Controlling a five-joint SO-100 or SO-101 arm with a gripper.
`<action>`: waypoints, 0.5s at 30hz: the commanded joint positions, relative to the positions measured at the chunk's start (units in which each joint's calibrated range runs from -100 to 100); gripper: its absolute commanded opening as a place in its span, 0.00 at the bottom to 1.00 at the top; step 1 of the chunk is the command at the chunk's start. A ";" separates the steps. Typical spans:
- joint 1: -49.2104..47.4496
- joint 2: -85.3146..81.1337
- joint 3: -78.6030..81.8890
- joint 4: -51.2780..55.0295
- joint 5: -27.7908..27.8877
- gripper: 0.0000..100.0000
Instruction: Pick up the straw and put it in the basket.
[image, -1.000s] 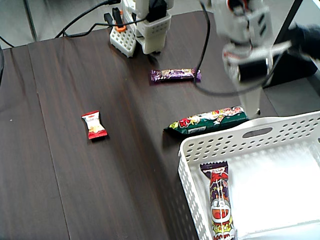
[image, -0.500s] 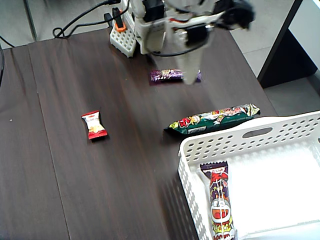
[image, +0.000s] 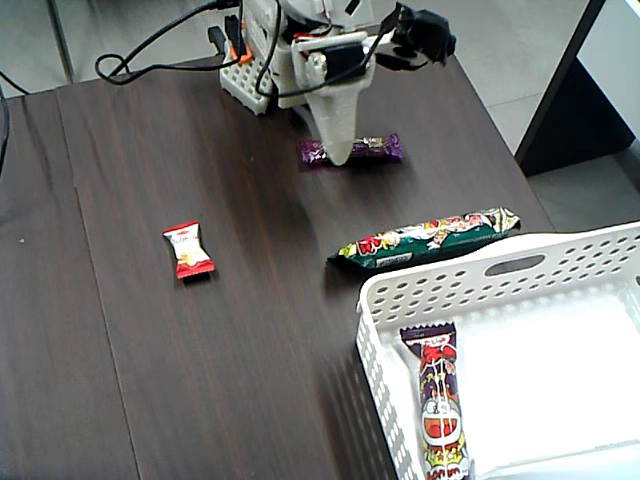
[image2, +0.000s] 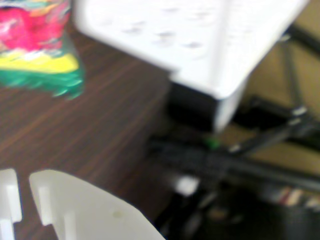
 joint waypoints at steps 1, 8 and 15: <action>1.63 -1.80 0.22 1.85 0.30 0.02; 1.63 -1.80 2.22 4.49 0.30 0.02; 1.34 -1.80 5.05 3.90 0.30 0.02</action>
